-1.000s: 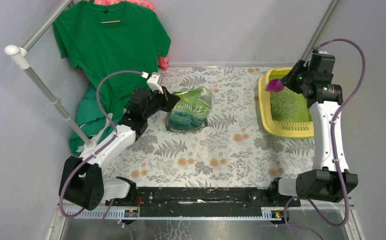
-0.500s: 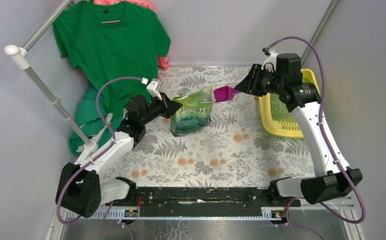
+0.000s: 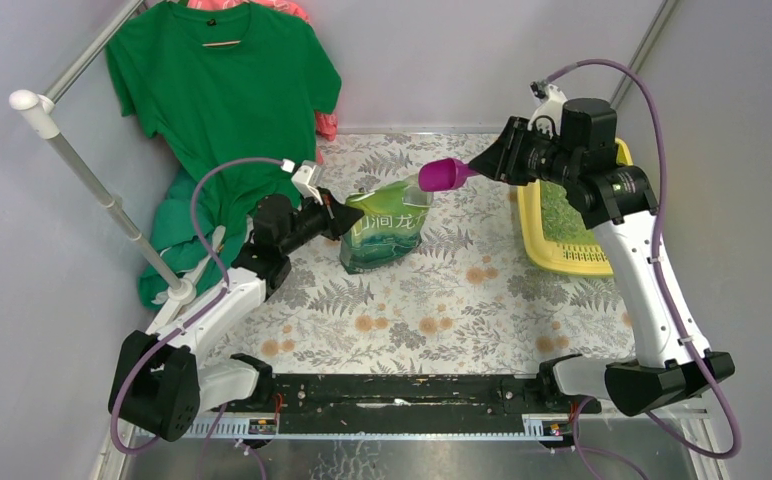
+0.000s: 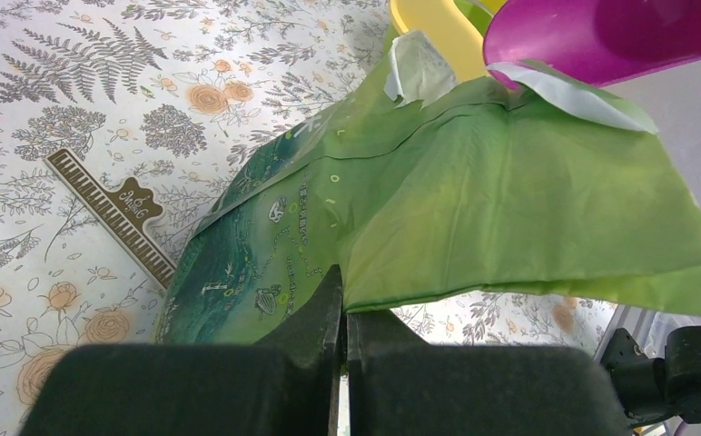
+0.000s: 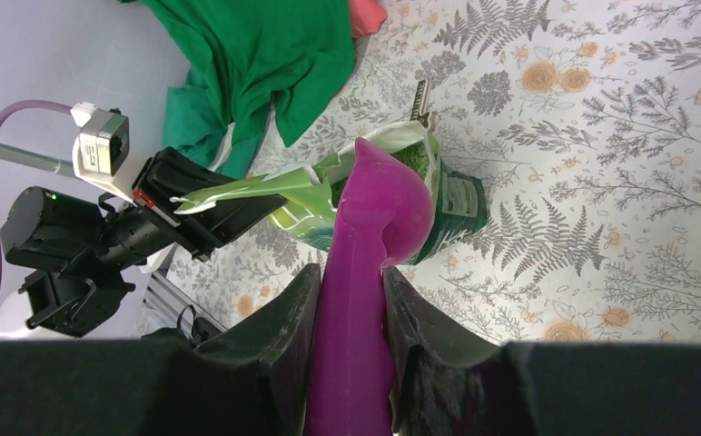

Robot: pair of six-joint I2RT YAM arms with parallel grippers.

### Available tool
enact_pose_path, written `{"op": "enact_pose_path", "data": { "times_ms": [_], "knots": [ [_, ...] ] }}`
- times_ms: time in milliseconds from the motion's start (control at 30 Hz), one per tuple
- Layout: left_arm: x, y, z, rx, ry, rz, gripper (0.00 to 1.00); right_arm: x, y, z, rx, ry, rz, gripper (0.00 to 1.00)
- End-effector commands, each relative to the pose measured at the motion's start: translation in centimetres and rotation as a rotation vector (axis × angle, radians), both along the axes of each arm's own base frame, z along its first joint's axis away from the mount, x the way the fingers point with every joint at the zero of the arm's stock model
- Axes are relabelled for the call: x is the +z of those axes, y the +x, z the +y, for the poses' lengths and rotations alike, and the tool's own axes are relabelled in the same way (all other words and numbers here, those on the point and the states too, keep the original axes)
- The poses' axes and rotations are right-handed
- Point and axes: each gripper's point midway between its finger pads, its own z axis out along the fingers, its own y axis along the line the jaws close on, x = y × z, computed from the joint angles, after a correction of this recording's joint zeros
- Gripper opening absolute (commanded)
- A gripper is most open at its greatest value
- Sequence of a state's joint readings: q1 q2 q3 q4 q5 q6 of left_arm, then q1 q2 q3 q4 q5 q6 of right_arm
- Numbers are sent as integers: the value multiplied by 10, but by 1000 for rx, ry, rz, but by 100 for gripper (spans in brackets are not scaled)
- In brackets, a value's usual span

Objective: Fill the litter box with clean litter
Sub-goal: 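Scoop the cat litter from the cat litter bag.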

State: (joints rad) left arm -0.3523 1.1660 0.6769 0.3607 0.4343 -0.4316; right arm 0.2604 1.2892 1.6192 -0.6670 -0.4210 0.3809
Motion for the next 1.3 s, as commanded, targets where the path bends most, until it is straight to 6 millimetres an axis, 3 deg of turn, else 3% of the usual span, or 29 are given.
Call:
{"op": "enact_pose_path", "data": {
  "times_ms": [0,333,567,733,1033,1267],
  "knots": [
    [97,-6,-6,-33,-148,-313,3,5,5,15,53,-4,-23,0],
    [97,-24,-38,-114,-146,-323,3,-54,21,42,45,-202,91,0],
    [88,-46,-49,-141,-135,-318,3,-68,18,37,-22,-361,136,0],
    [77,-59,-57,-165,-125,-305,3,-109,16,40,2,-410,244,0],
    [65,-73,-68,-187,-117,-302,3,-178,4,77,128,-291,381,0],
    [64,-72,-67,-179,-104,-305,3,-212,-1,112,211,-130,443,0]
  ]
}}
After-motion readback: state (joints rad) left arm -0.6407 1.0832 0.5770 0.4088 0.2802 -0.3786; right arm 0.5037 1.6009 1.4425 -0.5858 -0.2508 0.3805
